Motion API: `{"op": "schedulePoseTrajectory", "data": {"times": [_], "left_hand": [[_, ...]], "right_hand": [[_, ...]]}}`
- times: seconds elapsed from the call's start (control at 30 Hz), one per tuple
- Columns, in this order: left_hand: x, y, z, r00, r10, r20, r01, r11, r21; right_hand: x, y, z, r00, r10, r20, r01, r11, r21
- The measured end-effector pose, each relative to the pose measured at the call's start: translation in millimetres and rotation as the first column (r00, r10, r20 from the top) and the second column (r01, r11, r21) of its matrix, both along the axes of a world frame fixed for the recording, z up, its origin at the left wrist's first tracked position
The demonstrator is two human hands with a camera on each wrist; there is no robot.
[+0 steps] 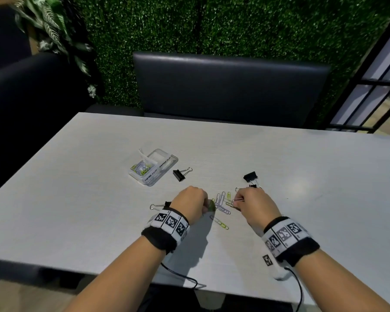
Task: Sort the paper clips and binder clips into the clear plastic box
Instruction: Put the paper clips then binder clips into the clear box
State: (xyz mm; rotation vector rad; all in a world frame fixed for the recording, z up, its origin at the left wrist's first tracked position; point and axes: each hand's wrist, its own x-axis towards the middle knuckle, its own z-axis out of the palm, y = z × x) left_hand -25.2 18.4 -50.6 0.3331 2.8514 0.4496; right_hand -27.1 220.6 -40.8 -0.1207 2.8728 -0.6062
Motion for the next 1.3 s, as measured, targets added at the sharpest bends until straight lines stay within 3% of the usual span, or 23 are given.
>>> {"op": "schedulePoseTrajectory", "data": {"times": [0.17, 0.27, 0.4, 0.5, 0.6, 0.7, 0.8, 0.93, 1.03, 1.13, 1.3], "left_hand": [[1, 1, 3, 0.996, -0.068, -0.063, 0.057, 0.984, -0.169], [2, 0, 5, 0.995, -0.042, -0.087, 0.026, 0.984, -0.174], [6, -12, 19, 0.990, 0.108, -0.096, -0.106, 0.994, 0.025], [6, -39, 41, 0.964, 0.264, -0.041, -0.247, 0.941, 0.233], [-6, -83, 63, 0.879, 0.475, -0.030, -0.430, 0.820, 0.377], [-30, -134, 74, 0.729, 0.676, -0.107, -0.566, 0.684, 0.461], [-55, -167, 69, 0.650, 0.751, -0.117, -0.638, 0.623, 0.452], [-64, -181, 47, 0.690, 0.723, -0.033, -0.682, 0.665, 0.304], [-54, -185, 45, 0.679, 0.731, -0.066, -0.680, 0.661, 0.317], [-38, -179, 52, 0.691, 0.708, -0.145, -0.619, 0.683, 0.388], [-18, -121, 60, 0.892, 0.443, -0.089, -0.373, 0.834, 0.406]], "right_hand": [[-8, 3, 10, 0.995, -0.097, 0.019, 0.098, 0.954, -0.283], [-16, -5, 25, 0.987, -0.163, 0.008, 0.149, 0.879, -0.452], [-33, -27, 51, 0.986, -0.169, -0.001, 0.132, 0.772, -0.622], [-52, -54, 63, 0.992, -0.125, 0.000, 0.090, 0.717, -0.691], [-71, -93, 69, 0.997, -0.071, -0.005, 0.046, 0.694, -0.718], [-82, -137, 69, 1.000, -0.008, 0.024, 0.023, 0.685, -0.728], [-90, -179, 62, 0.997, 0.048, 0.065, 0.013, 0.698, -0.716], [-101, -217, 47, 0.994, 0.060, 0.095, 0.015, 0.769, -0.639], [-97, -230, 37, 0.991, 0.085, 0.100, -0.010, 0.810, -0.586], [-88, -223, 35, 0.983, 0.118, 0.140, -0.007, 0.787, -0.617], [-81, -154, 50, 0.991, 0.060, 0.122, 0.043, 0.713, -0.700]]}}
